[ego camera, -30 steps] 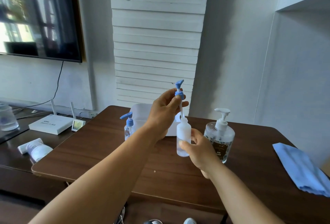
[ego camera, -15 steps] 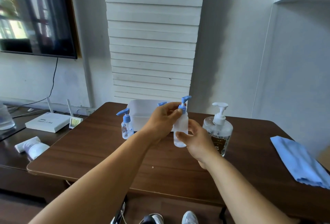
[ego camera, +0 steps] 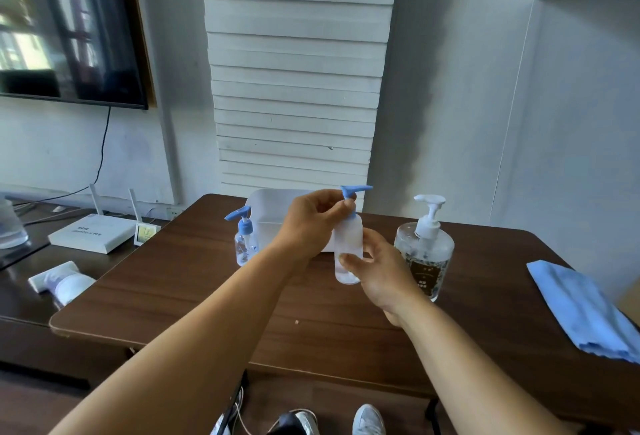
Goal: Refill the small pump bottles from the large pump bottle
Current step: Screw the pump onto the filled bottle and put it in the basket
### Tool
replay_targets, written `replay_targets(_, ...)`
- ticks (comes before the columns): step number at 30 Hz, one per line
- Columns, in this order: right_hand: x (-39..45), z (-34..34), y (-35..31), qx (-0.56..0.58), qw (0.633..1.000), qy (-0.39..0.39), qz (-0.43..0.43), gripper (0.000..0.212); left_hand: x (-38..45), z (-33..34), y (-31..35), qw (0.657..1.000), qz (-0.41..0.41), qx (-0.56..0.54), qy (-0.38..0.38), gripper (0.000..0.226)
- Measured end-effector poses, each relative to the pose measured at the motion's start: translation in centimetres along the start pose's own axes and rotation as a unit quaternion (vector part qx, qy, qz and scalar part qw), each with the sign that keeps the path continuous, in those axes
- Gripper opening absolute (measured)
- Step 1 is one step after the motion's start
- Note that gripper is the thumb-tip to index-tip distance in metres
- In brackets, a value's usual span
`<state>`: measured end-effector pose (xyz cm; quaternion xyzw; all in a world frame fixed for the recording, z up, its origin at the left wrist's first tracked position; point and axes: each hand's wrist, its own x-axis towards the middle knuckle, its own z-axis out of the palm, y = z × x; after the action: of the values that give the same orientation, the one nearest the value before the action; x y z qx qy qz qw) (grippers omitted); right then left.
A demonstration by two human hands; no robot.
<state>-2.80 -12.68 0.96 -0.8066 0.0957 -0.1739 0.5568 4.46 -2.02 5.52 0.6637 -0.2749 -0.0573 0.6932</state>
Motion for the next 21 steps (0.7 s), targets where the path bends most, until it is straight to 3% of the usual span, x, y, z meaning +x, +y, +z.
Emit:
replay_targets(5,0.1,0.3,0.3,0.003,1.0,-0.004,-0.001,0.04,-0.4,0.0,-0.4,0.999,0.011,0.038,-0.021,0.016)
replay_targets(12,0.1,0.2,0.4,0.008,1.0,0.0,-0.012,0.039,0.2,0.6,-0.2,0.999,-0.001,0.008,-0.039,0.022)
replay_targets(15,0.2,0.1,0.4,0.033,0.999,0.013,-0.015,0.037,0.5,0.9,-0.5,0.998,-0.023,0.053,-0.027,0.041)
replay_targets(18,0.4,-0.5,0.4,0.042,0.998,0.042,-0.009,0.039,0.6,0.3,-1.2,0.998,-0.056,0.032,0.019,0.03)
replay_targets(21,0.5,-0.8,0.4,0.032,0.999,0.038,-0.012,0.04,0.2,0.6,-1.1,0.998,-0.055,0.003,-0.012,0.033)
